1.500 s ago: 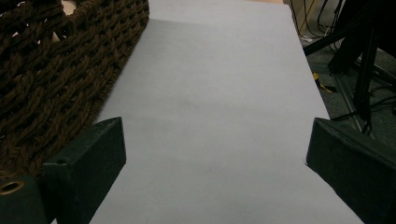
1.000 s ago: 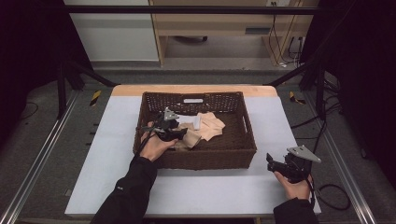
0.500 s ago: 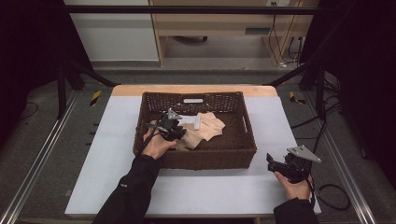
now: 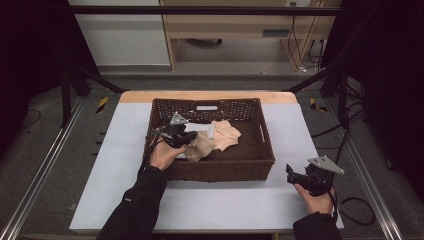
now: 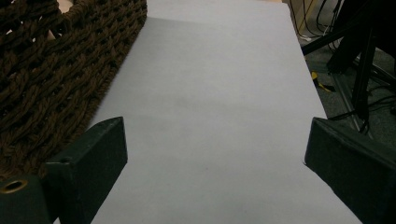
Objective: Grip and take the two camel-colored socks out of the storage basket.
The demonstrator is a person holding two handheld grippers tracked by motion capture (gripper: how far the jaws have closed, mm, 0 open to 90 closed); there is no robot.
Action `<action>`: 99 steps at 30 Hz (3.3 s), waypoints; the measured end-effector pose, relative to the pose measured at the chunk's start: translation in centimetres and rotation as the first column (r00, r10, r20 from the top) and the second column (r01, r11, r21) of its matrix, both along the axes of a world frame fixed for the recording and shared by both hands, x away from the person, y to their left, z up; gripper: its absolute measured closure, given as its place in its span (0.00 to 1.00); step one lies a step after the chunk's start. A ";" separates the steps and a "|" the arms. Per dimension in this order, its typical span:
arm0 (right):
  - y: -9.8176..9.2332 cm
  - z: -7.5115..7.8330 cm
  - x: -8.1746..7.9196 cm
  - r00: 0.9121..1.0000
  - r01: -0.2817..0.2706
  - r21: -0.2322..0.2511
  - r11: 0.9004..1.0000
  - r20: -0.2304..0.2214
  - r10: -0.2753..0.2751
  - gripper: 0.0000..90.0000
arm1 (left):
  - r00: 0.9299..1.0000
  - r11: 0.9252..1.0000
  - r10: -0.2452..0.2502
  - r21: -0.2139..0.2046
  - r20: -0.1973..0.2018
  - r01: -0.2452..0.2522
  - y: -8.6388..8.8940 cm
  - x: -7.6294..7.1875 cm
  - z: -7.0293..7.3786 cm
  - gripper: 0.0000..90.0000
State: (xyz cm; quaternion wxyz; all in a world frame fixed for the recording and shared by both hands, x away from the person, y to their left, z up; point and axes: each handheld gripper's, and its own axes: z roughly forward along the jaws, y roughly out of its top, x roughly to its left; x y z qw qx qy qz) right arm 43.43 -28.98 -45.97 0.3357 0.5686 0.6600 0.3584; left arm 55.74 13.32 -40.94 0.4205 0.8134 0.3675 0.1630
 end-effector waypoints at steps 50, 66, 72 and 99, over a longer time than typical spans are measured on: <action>-0.1 0.2 -0.3 1.000 0.012 -0.004 1.000 0.010 -0.012 0.07 | 0.918 0.938 -0.045 -0.300 0.393 0.174 2.8 -14.6 12.7 0.99; -0.1 0.2 -0.4 1.000 0.011 -0.007 1.000 0.010 -0.011 0.07 | 0.936 0.936 -0.127 -0.272 0.329 0.222 2.8 -18.3 9.8 0.99; -0.1 0.1 -0.4 1.000 0.013 -0.008 1.000 0.005 -0.013 0.07 | 0.947 0.941 -0.153 -0.250 0.282 0.226 2.6 -18.7 7.7 0.99; 0.0 0.0 -0.3 1.000 0.009 -0.016 1.000 0.000 -0.009 0.07 | 0.977 0.976 -0.213 -0.053 -0.004 0.212 -2.5 -15.9 -4.3 0.98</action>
